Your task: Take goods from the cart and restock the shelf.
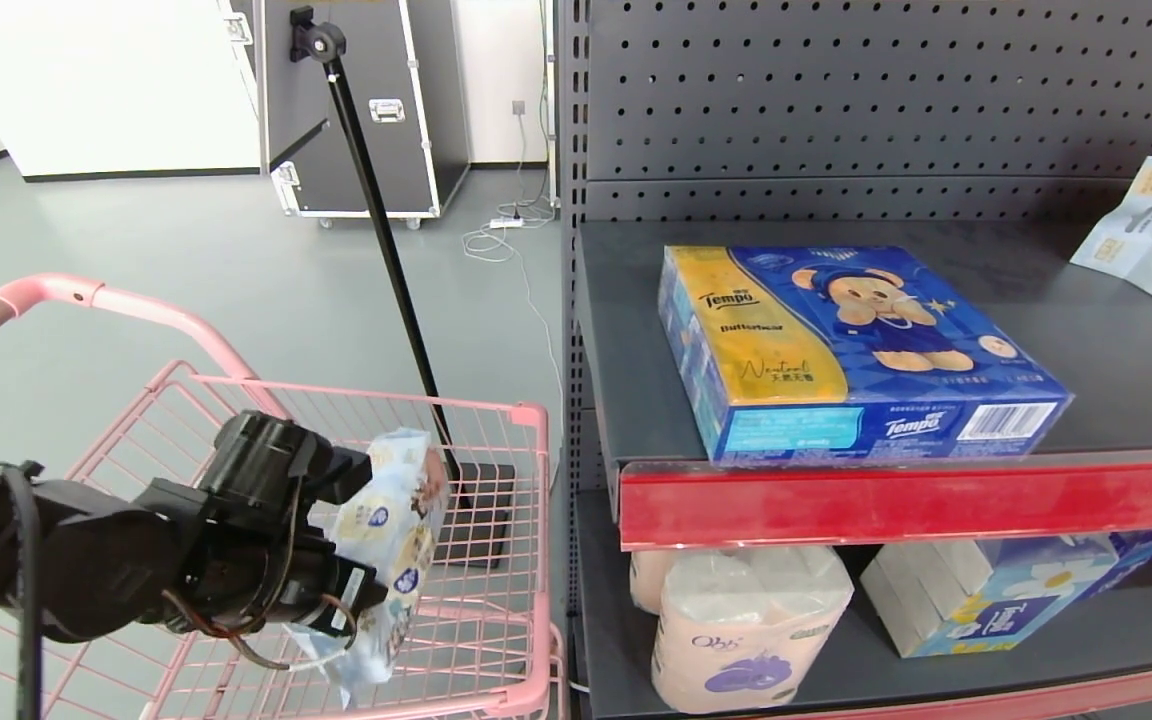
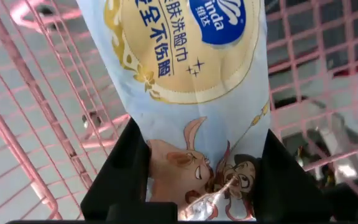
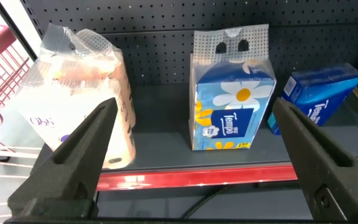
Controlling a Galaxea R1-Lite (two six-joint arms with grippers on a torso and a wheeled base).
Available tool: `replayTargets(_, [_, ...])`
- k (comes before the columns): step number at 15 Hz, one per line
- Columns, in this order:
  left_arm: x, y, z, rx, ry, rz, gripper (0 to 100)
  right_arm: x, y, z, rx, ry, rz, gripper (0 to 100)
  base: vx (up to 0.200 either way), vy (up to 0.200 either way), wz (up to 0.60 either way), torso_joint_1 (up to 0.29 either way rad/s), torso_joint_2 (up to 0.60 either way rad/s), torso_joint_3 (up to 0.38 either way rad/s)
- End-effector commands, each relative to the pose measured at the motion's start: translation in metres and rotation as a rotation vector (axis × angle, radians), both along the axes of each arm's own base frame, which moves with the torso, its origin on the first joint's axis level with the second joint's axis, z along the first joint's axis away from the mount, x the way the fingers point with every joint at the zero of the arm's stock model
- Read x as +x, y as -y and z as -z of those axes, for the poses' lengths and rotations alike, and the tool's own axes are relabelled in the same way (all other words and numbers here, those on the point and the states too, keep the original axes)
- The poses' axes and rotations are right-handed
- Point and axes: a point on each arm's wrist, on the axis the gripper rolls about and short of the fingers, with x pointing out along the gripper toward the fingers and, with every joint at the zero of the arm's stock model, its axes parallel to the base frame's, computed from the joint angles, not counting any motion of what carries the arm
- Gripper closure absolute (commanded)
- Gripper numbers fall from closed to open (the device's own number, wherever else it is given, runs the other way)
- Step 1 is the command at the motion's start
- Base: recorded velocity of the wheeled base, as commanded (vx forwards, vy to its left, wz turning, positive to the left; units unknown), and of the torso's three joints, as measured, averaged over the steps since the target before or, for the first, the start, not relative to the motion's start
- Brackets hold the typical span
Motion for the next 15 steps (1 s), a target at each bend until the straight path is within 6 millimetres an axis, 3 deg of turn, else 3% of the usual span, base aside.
replayTargets(1, [0.007,-0.008,-0.062,-0.085,0.237,-0.052,100,0.0,0.0,0.0,0.0,0.001,0.0,0,0.0,0.0,0.0,0.0,0.0,0.0])
replayTargets(3, [-0.006,-0.021,-0.104,-0.125,0.385,-0.085,100,0.0,0.0,0.0,0.0,0.001,0.0,0,0.0,0.0,0.0,0.0,0.0,0.0])
replayTargets(5, [-0.04,-0.038,-0.136,-0.146,0.489,-0.122,100,0.0,0.0,0.0,0.0,0.001,0.0,0,0.0,0.0,0.0,0.0,0.0,0.0])
replayTargets(8, [-0.133,-0.066,-0.177,-0.164,0.654,-0.186,100,0.0,0.0,0.0,0.0,0.001,0.0,0,0.0,0.0,0.0,0.0,0.0,0.0])
replayTargets(11, [-0.203,-0.076,-0.176,-0.207,0.79,-0.179,100,0.0,0.0,0.0,0.0,0.001,0.0,0,0.0,0.0,0.0,0.0,0.0,0.0])
replayTargets(13, [-0.228,-0.08,-0.178,-0.239,0.879,-0.179,100,0.0,0.0,0.0,0.0,-0.001,0.0,0,0.0,0.0,0.0,0.0,0.0,0.0])
replayTargets(15, [-0.24,-0.081,-0.177,-0.327,0.898,-0.203,100,0.0,0.0,0.0,0.0,-0.001,0.0,0,0.0,0.0,0.0,0.0,0.0,0.0])
